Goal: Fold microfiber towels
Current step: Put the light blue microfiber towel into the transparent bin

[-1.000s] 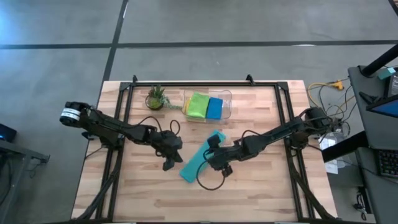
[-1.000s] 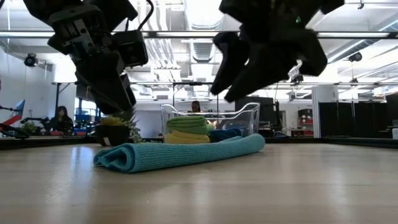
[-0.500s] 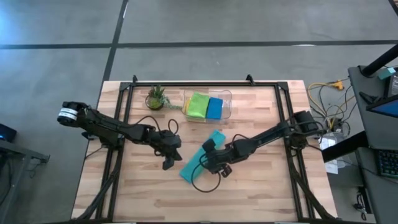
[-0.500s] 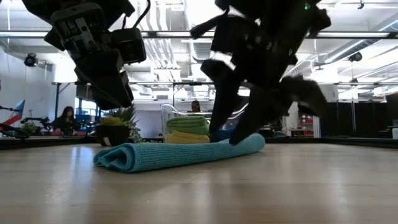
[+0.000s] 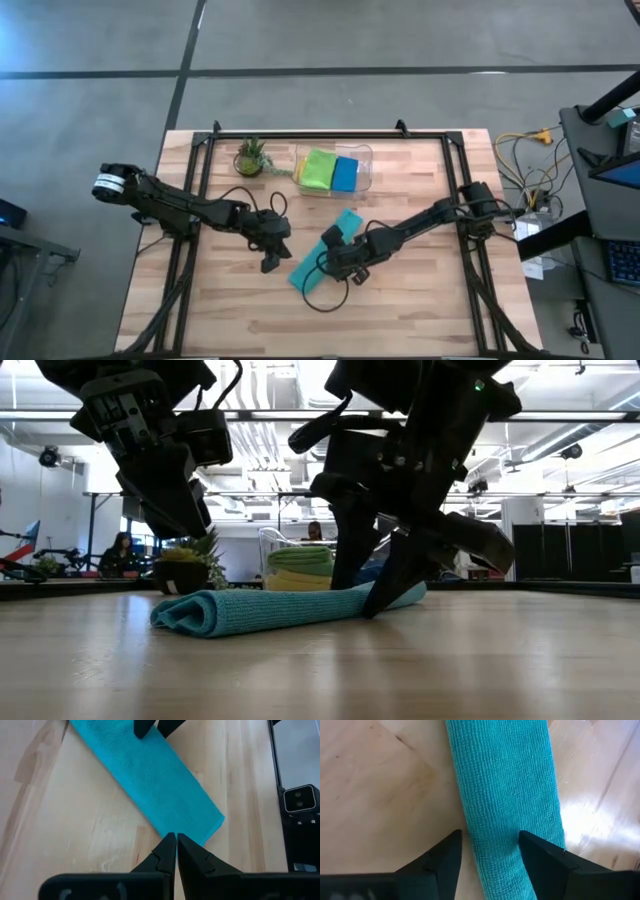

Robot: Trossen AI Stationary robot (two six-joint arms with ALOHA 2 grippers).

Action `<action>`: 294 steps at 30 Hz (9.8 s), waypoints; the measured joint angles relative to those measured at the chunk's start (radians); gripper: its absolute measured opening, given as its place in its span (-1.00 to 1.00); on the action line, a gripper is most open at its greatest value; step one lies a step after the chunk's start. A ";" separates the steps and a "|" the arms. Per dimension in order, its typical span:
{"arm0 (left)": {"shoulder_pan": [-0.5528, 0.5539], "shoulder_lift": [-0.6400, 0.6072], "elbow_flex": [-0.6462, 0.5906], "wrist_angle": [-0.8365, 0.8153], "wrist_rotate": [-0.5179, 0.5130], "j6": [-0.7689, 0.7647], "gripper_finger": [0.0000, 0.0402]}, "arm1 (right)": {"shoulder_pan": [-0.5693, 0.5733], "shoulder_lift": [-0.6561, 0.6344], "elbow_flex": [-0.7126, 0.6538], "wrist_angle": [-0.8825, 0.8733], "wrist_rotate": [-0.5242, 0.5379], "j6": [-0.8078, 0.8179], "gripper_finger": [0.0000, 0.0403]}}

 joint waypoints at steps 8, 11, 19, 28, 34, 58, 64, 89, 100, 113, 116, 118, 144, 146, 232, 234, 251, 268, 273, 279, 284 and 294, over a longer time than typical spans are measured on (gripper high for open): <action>0.000 0.000 0.000 0.000 0.000 0.001 -1.00 | -0.015 -0.005 -0.006 -0.017 0.008 0.000 -0.15; 0.000 0.000 0.000 0.000 0.000 0.001 -1.00 | -0.017 -0.006 -0.013 -0.023 0.013 0.000 -0.18; -0.001 0.001 -0.001 0.000 0.000 0.002 -1.00 | -0.017 -0.013 -0.018 -0.030 0.017 0.000 -0.45; 0.000 0.002 -0.001 0.000 0.000 0.006 -1.00 | -0.016 -0.022 -0.023 0.007 0.007 0.063 -0.93; 0.000 0.002 -0.002 -0.002 0.000 0.008 -1.00 | -0.015 -0.068 0.019 -0.001 0.066 0.133 -0.95; 0.002 -0.453 -0.007 0.070 -0.118 0.097 -1.00 | -0.007 -0.253 0.201 -0.138 0.081 0.413 -0.96; 0.003 -0.579 -0.006 0.143 -0.161 0.241 -0.88 | 0.014 -0.255 0.245 -0.076 0.199 0.312 -0.96; 0.033 -0.528 0.029 0.274 -0.092 0.263 0.27 | 0.023 -0.253 0.364 0.155 0.231 0.105 -0.96; 0.045 -0.463 0.045 0.289 -0.078 0.263 0.27 | 0.022 -0.253 0.388 0.179 0.217 0.096 -0.96; 0.103 -0.494 0.042 0.344 -0.040 0.262 0.27 | 0.029 -0.252 0.460 0.201 0.190 0.070 -0.96; 0.103 -0.513 0.041 0.342 -0.036 0.262 0.27 | 0.029 -0.252 0.493 0.204 0.190 0.052 -0.96; 0.103 -0.532 0.041 0.353 -0.034 0.263 0.27 | 0.029 -0.252 0.515 0.204 0.189 0.049 -0.96; 0.108 -0.542 0.045 0.540 0.051 0.259 0.27 | 0.013 -0.192 0.670 0.138 0.095 0.107 -0.96; 0.108 -0.542 0.045 0.581 0.045 0.257 0.27 | 0.012 -0.192 0.670 0.119 0.120 0.129 -0.96; 0.121 -0.255 0.530 0.342 0.077 0.105 0.94 | 0.022 -0.349 0.703 0.012 0.006 0.179 -0.96; 0.122 -0.252 0.532 0.340 0.088 0.104 0.94 | 0.021 -0.349 0.703 0.023 0.007 0.161 -0.96; 0.118 -0.173 0.554 0.369 0.159 0.052 0.94 | -0.020 -0.349 0.703 0.078 0.006 0.144 -0.96; 0.117 -0.146 0.546 0.344 0.167 0.053 0.94 | -0.027 -0.349 0.703 0.088 0.006 0.137 -0.96; 0.117 -0.148 0.543 0.302 0.163 0.061 0.94 | -0.030 -0.348 0.703 0.088 0.006 0.137 -0.96; 0.118 -0.149 0.543 0.295 0.157 0.062 0.94 | -0.031 -0.349 0.703 0.087 0.006 0.146 -0.96; 0.119 -0.156 0.542 0.258 0.128 0.102 0.94 | -0.031 -0.357 0.703 0.088 0.007 0.154 -0.96; 0.119 -0.162 0.542 0.254 0.088 0.106 0.84 | -0.031 -0.362 0.703 0.087 0.007 0.157 -0.96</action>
